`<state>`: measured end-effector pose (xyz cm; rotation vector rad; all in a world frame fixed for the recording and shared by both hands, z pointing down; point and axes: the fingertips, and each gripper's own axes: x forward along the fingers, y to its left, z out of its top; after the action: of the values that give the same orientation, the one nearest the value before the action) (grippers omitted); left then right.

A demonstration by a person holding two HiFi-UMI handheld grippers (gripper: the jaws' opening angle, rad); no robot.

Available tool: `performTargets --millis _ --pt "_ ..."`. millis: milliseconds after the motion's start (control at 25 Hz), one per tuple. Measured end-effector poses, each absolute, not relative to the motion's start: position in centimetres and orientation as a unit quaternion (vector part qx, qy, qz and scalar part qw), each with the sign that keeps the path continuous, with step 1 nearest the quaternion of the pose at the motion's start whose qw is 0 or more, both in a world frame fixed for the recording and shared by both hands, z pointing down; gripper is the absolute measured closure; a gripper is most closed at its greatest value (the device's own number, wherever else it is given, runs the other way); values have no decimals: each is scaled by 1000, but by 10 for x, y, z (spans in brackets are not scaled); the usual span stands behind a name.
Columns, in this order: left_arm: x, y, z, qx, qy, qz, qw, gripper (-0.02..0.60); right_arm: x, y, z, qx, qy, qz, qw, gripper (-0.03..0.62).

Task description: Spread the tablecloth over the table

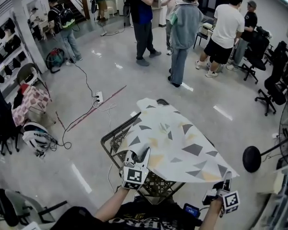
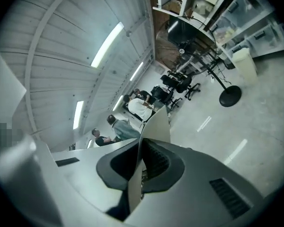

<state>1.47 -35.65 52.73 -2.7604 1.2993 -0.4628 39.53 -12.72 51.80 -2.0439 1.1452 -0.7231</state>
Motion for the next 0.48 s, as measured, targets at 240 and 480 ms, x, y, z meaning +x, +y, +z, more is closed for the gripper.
performTargets --millis 240,480 --pt "-42 -324 585 -867 458 -184 -65 477 349 -108 571 -793 447 -328 252 574" --pt "-63 -298 638 -870 409 -266 -68 494 294 -101 613 -780 451 -379 212 576"
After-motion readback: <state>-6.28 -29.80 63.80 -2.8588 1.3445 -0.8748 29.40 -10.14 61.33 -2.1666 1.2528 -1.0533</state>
